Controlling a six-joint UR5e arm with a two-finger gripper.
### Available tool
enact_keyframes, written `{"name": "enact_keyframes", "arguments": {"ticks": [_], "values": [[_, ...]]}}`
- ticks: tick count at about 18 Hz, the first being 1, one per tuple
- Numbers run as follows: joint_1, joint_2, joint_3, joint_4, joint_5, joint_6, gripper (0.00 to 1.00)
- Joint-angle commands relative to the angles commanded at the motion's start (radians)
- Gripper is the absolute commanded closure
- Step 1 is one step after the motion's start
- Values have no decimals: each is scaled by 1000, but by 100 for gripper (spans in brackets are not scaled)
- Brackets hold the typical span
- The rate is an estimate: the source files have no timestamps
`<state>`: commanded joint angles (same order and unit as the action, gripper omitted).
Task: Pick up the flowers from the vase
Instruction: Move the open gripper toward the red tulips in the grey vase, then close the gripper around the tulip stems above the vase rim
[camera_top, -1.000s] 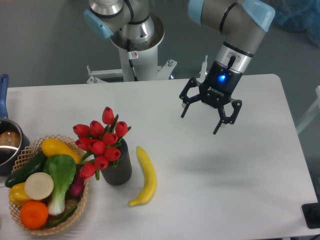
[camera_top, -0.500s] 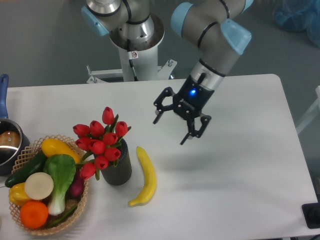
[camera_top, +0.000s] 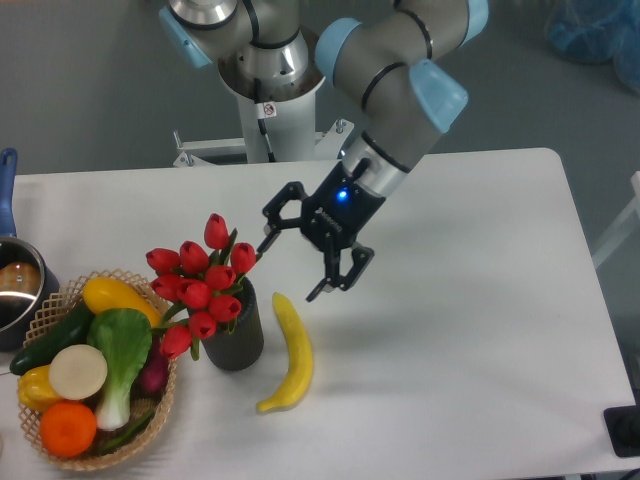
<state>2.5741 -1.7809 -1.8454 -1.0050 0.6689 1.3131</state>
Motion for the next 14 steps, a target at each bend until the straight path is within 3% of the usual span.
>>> {"name": "enact_keyframes", "arguments": {"ticks": [14], "values": [[-23, -9, -66, 19, -112, 77, 0]]}}
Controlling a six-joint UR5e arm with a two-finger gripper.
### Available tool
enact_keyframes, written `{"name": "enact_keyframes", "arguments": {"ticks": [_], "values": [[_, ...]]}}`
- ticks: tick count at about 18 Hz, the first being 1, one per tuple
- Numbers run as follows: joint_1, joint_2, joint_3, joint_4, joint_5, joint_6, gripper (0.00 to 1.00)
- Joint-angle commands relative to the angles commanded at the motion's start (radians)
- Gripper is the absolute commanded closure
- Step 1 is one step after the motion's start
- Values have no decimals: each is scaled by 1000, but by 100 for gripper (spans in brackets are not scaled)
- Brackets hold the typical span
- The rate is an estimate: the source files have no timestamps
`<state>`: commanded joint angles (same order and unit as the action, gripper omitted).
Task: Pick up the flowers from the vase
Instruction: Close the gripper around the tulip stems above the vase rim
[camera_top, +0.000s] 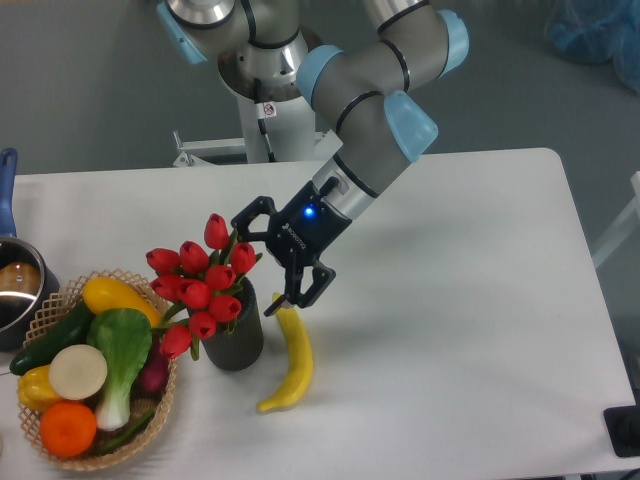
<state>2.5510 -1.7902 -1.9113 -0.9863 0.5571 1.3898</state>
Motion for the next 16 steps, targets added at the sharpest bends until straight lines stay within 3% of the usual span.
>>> {"name": "enact_keyframes", "arguments": {"ticks": [4, 16], "values": [[-6, -2, 0, -2, -60, -2, 0], [-28, -23, -6, -2, -89, 0, 3]]}}
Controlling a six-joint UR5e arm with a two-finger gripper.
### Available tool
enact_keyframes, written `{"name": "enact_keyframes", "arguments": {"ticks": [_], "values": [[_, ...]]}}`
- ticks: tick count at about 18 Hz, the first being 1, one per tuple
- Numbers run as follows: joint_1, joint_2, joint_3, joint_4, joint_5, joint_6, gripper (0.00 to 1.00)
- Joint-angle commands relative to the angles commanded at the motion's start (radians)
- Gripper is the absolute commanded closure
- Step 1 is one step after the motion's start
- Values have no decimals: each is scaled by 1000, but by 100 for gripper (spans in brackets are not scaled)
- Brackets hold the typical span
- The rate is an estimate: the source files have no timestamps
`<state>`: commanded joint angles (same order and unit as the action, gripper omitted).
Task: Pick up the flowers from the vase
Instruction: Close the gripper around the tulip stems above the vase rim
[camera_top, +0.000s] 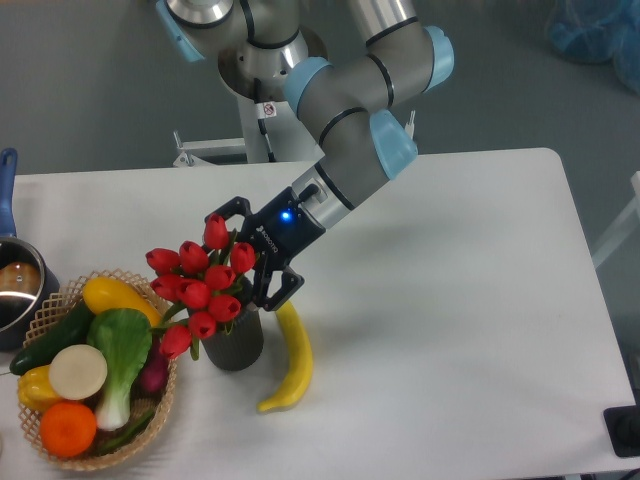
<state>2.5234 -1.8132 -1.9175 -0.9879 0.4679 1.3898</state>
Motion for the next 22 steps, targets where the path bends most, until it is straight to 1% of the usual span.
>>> {"name": "enact_keyframes", "arguments": {"ticks": [3, 4, 9, 17, 20, 22], "values": [[0, 0, 0, 0, -2, -3, 24], [0, 0, 0, 0, -2, -5, 29], [0, 0, 0, -2, -6, -9, 45], [8, 2, -2, -3, -31, -17, 46], [12, 2, 0, -3, -95, -69, 46], [15, 3, 0, -3, -121, -80, 46]]}}
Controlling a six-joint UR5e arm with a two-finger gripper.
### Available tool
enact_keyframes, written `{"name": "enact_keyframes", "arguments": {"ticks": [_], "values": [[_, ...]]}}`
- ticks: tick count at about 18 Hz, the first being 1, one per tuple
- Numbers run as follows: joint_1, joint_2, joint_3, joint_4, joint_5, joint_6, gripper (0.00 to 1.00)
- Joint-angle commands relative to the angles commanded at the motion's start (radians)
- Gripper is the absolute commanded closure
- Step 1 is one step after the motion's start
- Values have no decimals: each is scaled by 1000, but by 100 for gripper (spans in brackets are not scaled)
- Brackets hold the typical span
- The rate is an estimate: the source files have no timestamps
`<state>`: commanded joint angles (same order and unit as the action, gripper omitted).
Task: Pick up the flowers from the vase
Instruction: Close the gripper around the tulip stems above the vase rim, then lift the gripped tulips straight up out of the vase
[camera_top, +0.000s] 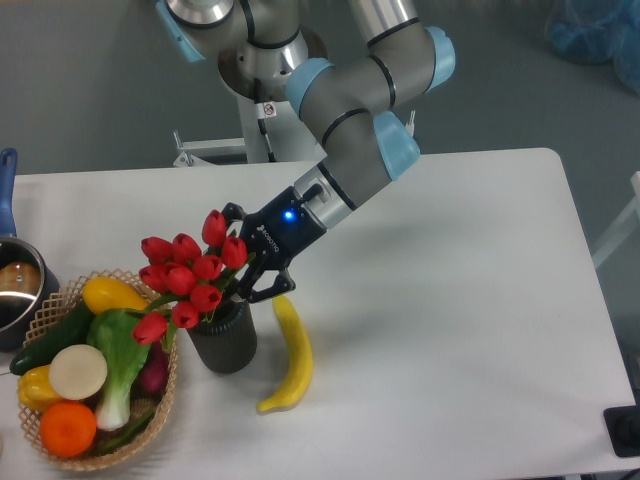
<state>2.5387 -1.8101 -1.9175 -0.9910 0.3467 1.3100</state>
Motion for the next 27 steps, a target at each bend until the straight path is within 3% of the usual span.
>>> {"name": "enact_keyframes", "arguments": {"ticks": [9, 27], "values": [[47, 29, 9, 0, -94, -40, 46], [95, 78, 28, -3, -400, -130, 46]]}}
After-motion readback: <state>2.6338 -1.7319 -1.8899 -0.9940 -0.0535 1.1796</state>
